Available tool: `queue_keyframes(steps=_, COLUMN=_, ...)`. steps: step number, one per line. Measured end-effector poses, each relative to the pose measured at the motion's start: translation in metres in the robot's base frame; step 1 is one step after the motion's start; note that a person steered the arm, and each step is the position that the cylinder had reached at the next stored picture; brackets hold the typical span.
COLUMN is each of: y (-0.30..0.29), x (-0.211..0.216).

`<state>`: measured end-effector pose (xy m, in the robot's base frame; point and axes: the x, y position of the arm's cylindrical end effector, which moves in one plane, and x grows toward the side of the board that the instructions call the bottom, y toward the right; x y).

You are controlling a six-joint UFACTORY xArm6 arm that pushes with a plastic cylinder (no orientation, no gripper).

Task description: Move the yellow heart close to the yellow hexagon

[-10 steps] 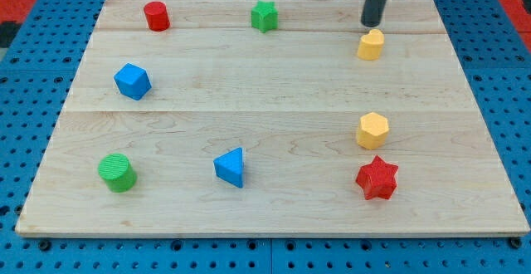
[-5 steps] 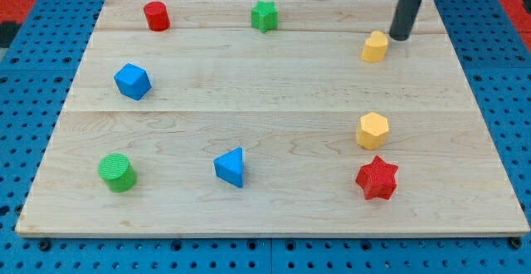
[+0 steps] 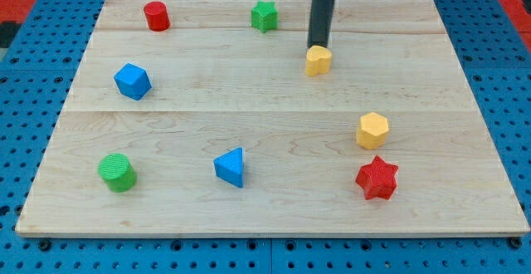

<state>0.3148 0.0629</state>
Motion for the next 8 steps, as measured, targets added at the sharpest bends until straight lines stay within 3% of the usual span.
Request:
queue_keyframes(steps=1, y=-0.022, x=0.004)
queue_keyframes(steps=2, y=0.029, x=0.013)
queue_keyframes(steps=3, y=0.038, x=0.062)
queue_keyframes(steps=4, y=0.031, x=0.088)
queue_keyframes(steps=5, y=0.014, x=0.082)
queue_keyframes(steps=7, y=0.014, x=0.149)
queue_keyframes(steps=8, y=-0.014, x=0.139)
